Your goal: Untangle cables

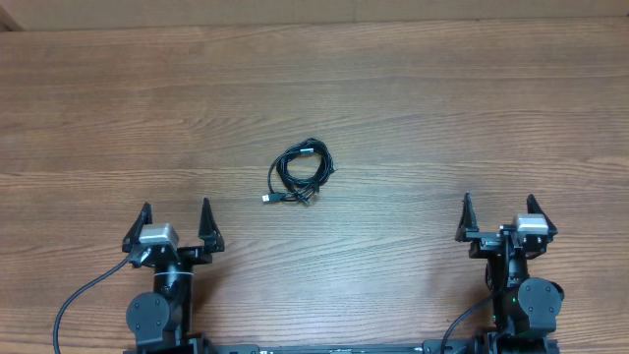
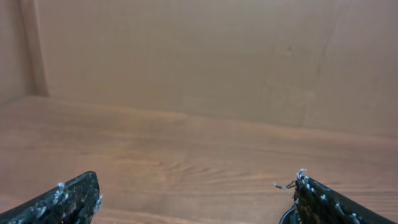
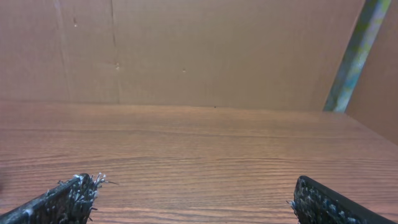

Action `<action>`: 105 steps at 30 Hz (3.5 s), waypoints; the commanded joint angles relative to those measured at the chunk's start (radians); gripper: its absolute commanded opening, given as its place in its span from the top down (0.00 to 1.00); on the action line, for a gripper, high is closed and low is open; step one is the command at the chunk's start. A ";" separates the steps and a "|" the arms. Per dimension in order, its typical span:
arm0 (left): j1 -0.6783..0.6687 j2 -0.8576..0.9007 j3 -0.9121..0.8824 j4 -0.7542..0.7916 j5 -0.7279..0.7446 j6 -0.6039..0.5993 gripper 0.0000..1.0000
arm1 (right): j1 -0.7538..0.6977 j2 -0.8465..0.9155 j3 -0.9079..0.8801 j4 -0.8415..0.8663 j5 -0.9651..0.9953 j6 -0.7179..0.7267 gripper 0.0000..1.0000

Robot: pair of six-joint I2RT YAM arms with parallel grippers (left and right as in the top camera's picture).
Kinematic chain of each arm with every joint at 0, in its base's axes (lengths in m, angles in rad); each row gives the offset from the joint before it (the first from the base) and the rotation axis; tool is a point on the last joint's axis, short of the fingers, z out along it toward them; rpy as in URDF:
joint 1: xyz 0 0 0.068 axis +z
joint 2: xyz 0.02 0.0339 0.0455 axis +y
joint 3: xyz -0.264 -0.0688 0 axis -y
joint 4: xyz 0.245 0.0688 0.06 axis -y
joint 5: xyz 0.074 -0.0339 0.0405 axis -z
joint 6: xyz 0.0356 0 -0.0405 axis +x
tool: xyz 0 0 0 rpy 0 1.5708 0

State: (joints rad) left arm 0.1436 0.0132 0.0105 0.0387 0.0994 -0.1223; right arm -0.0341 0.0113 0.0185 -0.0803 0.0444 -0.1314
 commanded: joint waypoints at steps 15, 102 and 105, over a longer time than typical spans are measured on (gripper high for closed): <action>-0.007 0.018 0.256 0.023 0.051 -0.016 0.00 | -0.005 -0.004 -0.011 0.003 0.005 -0.001 0.00; -0.548 1.939 1.109 -0.388 -0.266 -0.057 0.68 | -0.005 -0.004 -0.011 0.003 0.005 -0.001 0.00; -0.547 1.950 1.109 -0.394 -0.269 -0.057 0.96 | -0.005 -0.004 -0.011 0.003 0.005 -0.001 0.00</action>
State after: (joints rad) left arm -0.4046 1.9205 1.1145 -0.3443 -0.1833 -0.1837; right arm -0.0341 0.0113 0.0185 -0.0807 0.0444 -0.1314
